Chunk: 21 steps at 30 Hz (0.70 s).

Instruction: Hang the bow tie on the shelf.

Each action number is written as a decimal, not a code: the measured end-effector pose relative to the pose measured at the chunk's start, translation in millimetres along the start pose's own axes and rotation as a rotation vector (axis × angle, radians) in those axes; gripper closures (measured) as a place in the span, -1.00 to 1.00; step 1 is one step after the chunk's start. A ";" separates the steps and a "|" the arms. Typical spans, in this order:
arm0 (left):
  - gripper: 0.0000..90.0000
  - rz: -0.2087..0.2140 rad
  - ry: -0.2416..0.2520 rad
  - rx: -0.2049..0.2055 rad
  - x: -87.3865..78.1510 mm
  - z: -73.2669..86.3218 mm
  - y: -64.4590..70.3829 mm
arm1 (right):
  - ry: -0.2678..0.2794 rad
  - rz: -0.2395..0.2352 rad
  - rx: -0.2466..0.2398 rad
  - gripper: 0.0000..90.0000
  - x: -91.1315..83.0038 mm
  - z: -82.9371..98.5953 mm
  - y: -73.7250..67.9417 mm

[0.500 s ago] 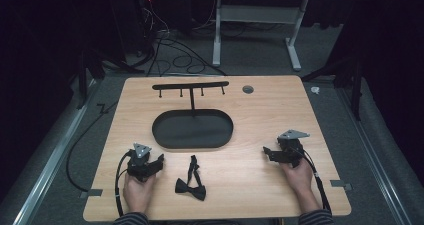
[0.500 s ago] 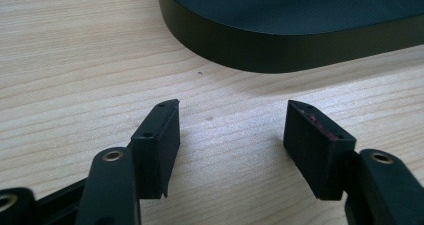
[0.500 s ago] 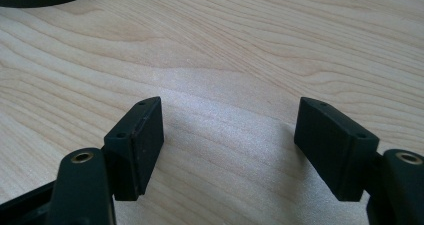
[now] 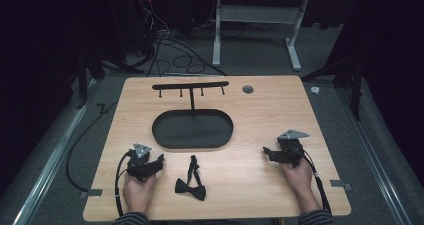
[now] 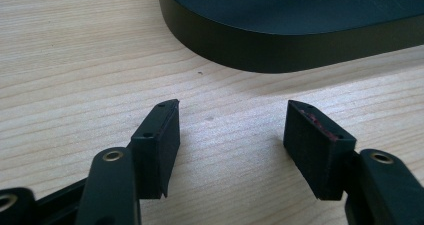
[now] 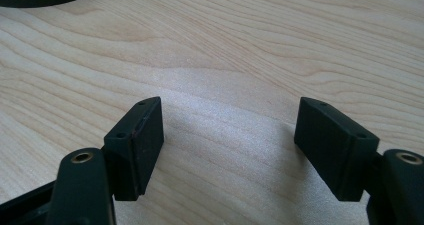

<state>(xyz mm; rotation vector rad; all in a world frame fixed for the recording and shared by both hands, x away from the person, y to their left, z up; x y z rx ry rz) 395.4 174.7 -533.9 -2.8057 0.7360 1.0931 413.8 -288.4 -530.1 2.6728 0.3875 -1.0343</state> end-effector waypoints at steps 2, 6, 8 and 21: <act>-0.11 -0.001 0.000 0.000 0.0 0.0 0.1 | 0.000 0.000 0.000 -0.36 0.0 0.0 0.0; -0.13 -0.001 -0.003 -0.004 -0.2 -0.1 -0.3 | 0.002 0.000 0.001 -0.36 0.1 -0.1 0.0; -0.14 -0.001 -0.003 -0.004 -0.2 -0.1 -0.3 | 0.001 0.000 0.001 -0.36 0.1 0.0 0.0; -0.10 -0.006 -0.001 -0.008 0.5 -0.9 0.5 | 0.001 0.000 0.002 -0.36 0.1 0.0 -0.1</act>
Point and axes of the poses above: each handheld gripper's, and its own axes: x roughly forward along the jaws, z roughly out of its underside, y roughly to its right, the point moved 4 cm from there along x, roughly forward along the jaws, and after that the axes turned 10 degrees about z, right-handed, at the moved point
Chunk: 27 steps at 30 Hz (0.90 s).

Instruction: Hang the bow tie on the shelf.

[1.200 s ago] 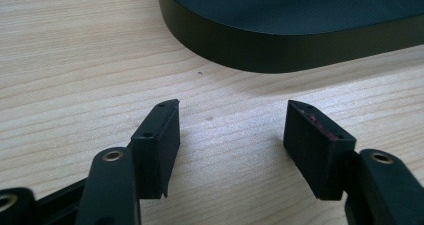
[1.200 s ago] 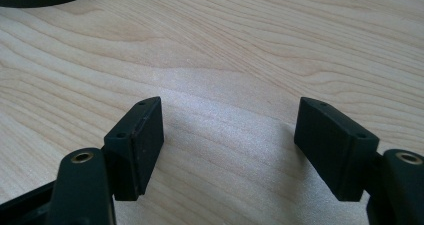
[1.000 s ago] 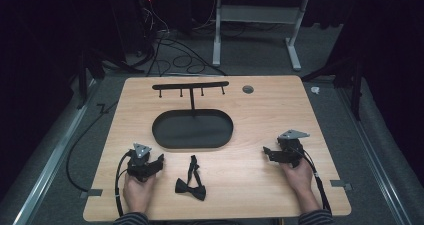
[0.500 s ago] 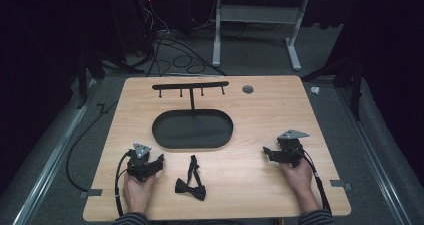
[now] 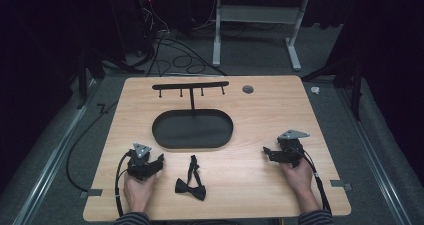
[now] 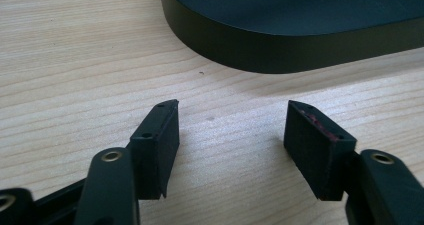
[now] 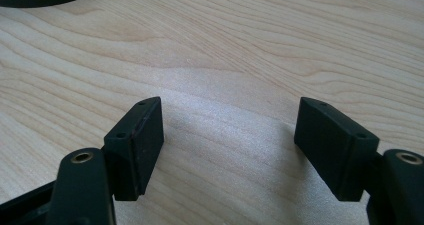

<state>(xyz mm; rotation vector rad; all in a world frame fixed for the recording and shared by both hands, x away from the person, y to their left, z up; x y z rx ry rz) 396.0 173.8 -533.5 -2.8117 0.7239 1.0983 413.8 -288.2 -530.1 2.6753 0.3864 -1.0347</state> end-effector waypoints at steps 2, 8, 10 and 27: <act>-0.06 -0.002 -0.012 0.014 0.4 -1.6 1.3 | 0.000 0.000 -0.001 -0.36 0.0 0.0 0.0; -0.06 0.035 0.009 0.053 -5.4 -10.6 13.0 | 0.001 0.000 -0.001 -0.36 0.0 0.0 0.0; -0.04 0.061 -0.002 0.057 -6.7 -13.0 17.6 | 0.000 0.000 0.000 -0.36 0.0 0.0 0.0; 0.04 0.199 -0.078 0.080 -9.1 -19.0 62.0 | 0.001 0.000 -0.002 -0.36 0.0 0.0 0.0</act>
Point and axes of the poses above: each handheld gripper's, and its own axes: x roughly forward along the jaws, z roughly out of its underside, y roughly to its right, the point moved 4 cm from there along x, roughly forward along the jaws, and after that the axes turned 10 degrees about z, right-handed, at the moved point
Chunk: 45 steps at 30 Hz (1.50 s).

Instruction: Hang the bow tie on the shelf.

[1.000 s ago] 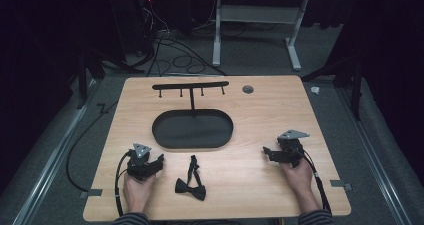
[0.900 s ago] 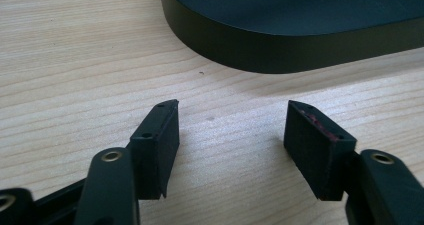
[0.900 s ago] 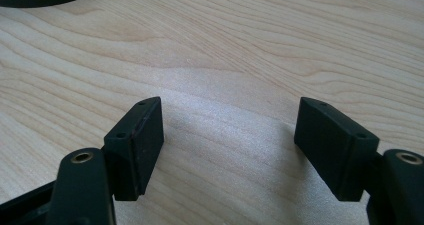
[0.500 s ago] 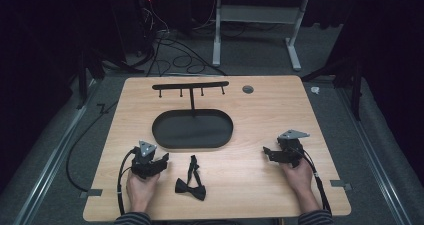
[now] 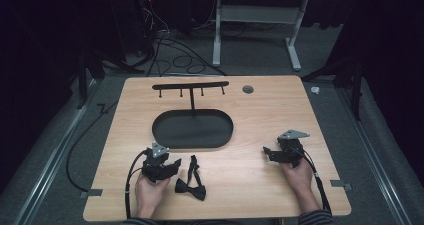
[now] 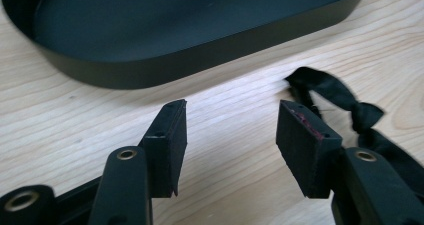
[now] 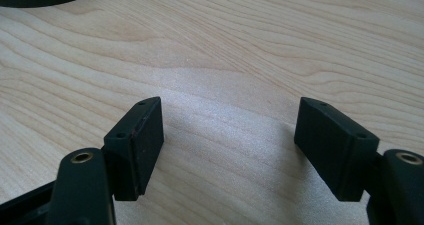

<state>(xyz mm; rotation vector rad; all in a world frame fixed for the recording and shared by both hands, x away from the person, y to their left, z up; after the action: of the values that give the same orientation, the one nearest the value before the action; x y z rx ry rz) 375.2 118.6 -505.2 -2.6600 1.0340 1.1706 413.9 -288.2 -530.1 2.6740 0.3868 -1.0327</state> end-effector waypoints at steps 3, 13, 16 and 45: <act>0.06 0.012 -0.015 0.002 3.8 -1.1 5.7 | 0.000 0.000 0.001 -0.36 0.0 0.0 -0.1; 0.07 0.036 -0.053 0.009 15.6 0.9 18.8 | 0.000 0.000 0.000 -0.36 0.0 0.0 0.0; 0.07 0.037 -0.057 0.009 18.1 1.4 21.0 | 0.000 0.000 0.000 -0.36 0.0 0.0 0.0; 0.85 0.047 -0.138 0.110 33.8 -1.1 39.6 | -0.001 0.000 -0.001 -0.36 -0.1 0.1 0.0</act>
<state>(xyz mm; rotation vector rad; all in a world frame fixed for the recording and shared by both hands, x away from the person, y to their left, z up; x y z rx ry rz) 368.7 68.8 -519.1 -2.4468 1.1092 1.2473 413.7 -288.3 -530.1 2.6724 0.3872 -1.0342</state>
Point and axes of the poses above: each handheld gripper's, and its own axes: x roughly forward along the jaws, z roughly out of its underside, y roughly to its right, the point moved 4 cm from there along x, roughly forward along the jaws, and after that the axes turned 10 degrees about z, right-handed, at the moved point
